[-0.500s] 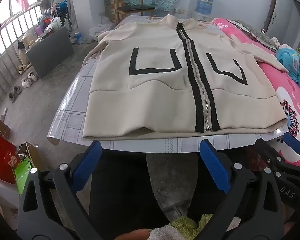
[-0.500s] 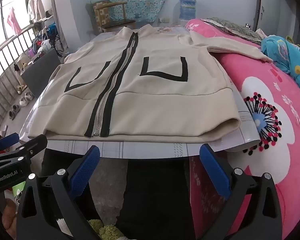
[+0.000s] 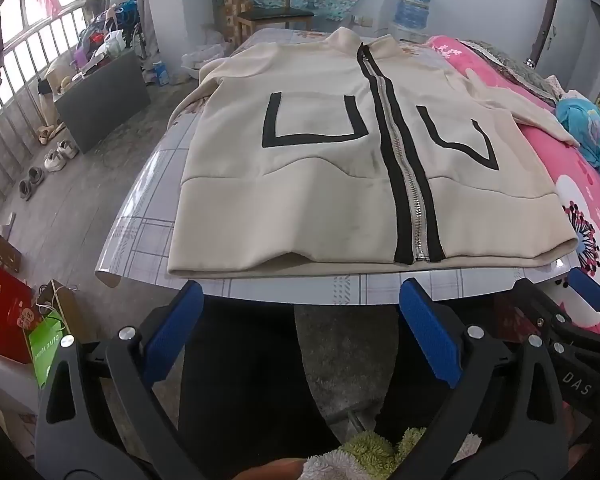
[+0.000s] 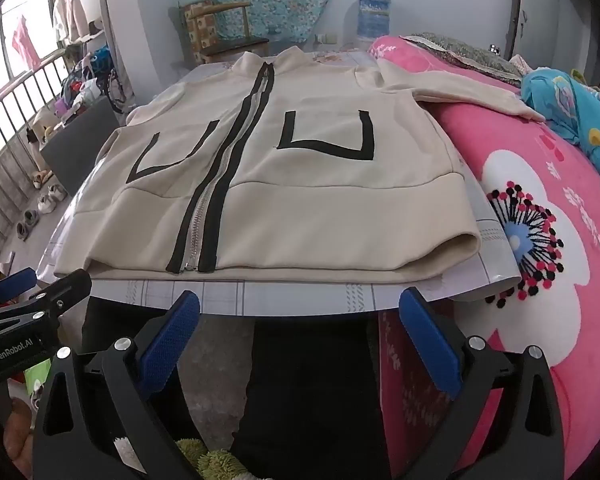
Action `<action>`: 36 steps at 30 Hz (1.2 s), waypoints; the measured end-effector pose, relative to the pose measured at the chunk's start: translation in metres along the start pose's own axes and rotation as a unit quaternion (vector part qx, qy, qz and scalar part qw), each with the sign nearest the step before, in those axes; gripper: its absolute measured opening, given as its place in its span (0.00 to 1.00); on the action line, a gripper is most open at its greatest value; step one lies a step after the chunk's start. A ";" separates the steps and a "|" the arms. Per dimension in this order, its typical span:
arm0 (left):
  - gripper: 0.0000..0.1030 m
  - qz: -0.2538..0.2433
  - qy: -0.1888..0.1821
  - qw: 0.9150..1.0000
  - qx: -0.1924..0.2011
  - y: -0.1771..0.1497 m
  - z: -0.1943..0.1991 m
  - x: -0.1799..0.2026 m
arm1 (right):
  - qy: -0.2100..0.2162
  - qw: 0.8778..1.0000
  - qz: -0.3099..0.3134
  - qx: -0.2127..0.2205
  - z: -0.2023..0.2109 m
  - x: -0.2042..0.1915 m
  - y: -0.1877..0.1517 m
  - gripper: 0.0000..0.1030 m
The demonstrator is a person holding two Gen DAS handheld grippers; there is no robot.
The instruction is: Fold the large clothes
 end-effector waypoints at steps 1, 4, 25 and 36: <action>0.92 0.000 0.000 1.000 0.000 0.000 0.000 0.000 | 0.000 1.000 0.000 0.000 0.000 0.000 0.000 0.95; 0.92 0.000 0.000 1.000 -0.001 0.000 0.000 0.000 | -0.001 1.000 0.002 -0.001 -0.002 -0.001 -0.001 0.95; 0.92 -0.001 0.005 1.000 -0.003 -0.005 -0.009 -0.010 | 0.001 1.000 0.005 -0.008 -0.007 -0.004 -0.003 0.95; 0.92 -0.001 0.008 1.000 -0.005 -0.005 -0.009 -0.009 | 0.001 1.000 0.005 -0.008 -0.007 -0.005 -0.003 0.95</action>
Point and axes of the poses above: each gripper's, at about its wrist camera, not at the fingertips, and z roughly against the way its jaws point, x to its right, y to its top, the point moved 5 cm from there along -z, roughly the way its jaws point, and after that the axes turned 9 degrees about y, right-handed, at the moved point
